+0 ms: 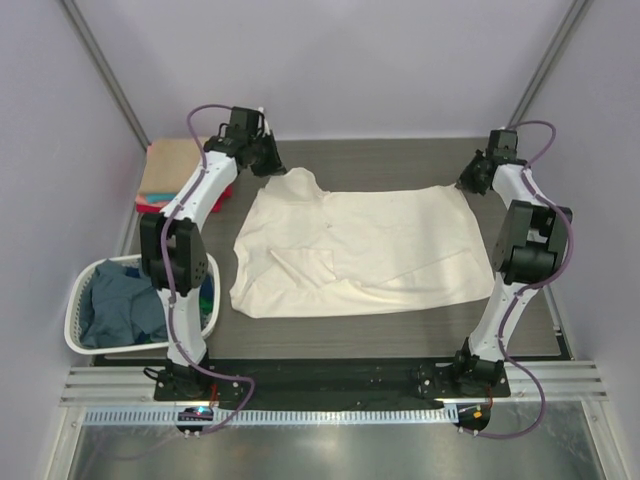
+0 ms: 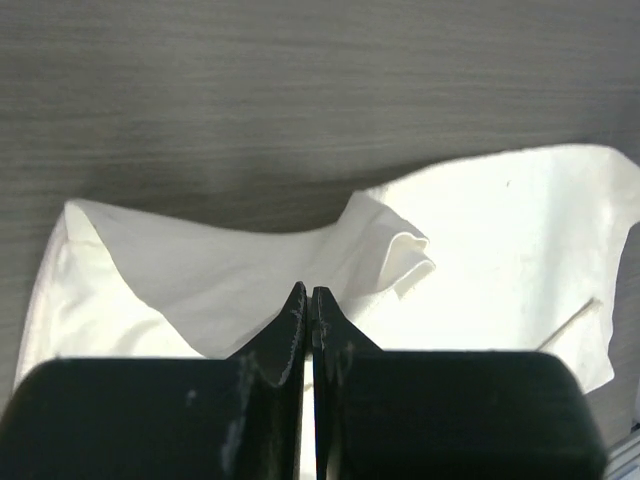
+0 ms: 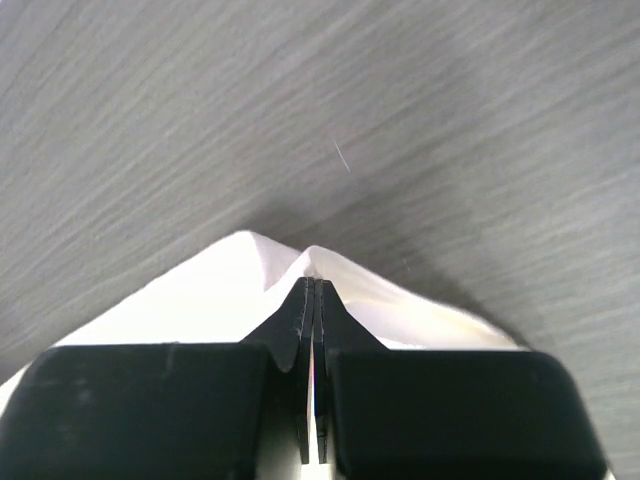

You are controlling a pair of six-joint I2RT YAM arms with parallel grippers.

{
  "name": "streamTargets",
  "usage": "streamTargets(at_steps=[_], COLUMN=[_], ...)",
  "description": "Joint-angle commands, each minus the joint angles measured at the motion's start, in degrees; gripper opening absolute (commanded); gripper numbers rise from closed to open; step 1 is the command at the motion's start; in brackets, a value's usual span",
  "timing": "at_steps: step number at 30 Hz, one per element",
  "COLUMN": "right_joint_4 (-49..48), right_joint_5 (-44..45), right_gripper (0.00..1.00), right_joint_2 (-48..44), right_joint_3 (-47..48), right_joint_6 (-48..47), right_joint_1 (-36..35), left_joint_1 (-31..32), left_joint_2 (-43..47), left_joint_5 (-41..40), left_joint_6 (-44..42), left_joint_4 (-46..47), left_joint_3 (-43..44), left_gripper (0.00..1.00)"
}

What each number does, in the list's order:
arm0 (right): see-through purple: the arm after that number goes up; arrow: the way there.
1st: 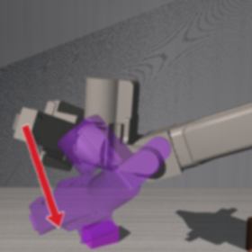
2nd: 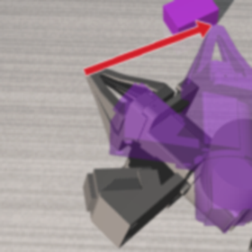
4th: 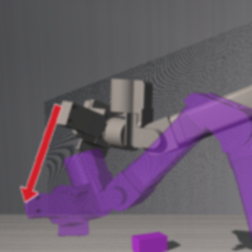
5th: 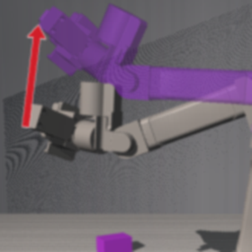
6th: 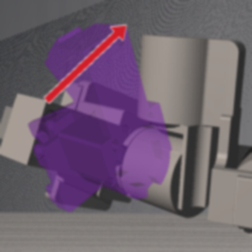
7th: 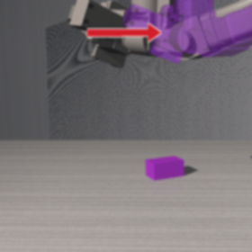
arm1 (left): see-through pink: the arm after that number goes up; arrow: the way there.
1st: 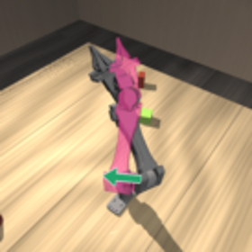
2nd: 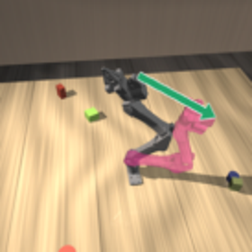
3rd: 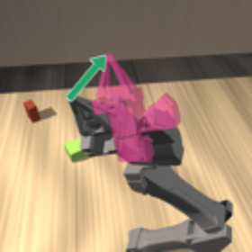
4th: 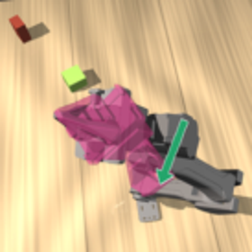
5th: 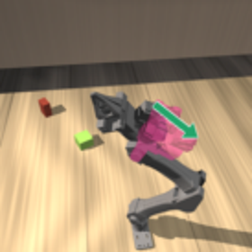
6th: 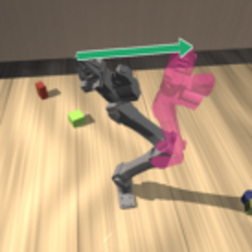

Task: Fold and stack the t-shirts
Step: Fold the tshirt

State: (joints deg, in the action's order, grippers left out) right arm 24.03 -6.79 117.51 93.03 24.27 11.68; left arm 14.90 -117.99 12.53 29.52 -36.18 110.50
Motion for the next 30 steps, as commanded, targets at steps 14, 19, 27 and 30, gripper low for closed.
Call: streamTargets(at_steps=[14, 19, 27, 30], right_joint_4=[-2.0, -2.1, -2.1, -2.1], right_joint_5=[1.2, 2.1, 2.8, 3.7], right_gripper=[0.01, 0.01, 0.01, 0.01], right_joint_2=[-16.9, -21.0, -25.2, -26.6], right_joint_3=[-17.0, -20.6, -25.4, -27.0], right_joint_6=[-0.2, 0.5, 1.1, 1.9], right_joint_1=[1.0, 1.3, 1.9, 2.4], left_joint_1=[3.7, 4.0, 3.9, 4.1], left_joint_2=[19.4, 22.9, 29.0, 31.2], left_joint_5=[-3.3, -3.6, -4.0, -3.9], left_joint_6=[0.2, 0.3, 0.3, 0.6], left_joint_4=[4.5, 5.0, 5.1, 5.1], left_joint_3=[-20.4, -25.4, -31.8, -34.1], left_gripper=[0.00, 0.00, 0.00, 0.00])
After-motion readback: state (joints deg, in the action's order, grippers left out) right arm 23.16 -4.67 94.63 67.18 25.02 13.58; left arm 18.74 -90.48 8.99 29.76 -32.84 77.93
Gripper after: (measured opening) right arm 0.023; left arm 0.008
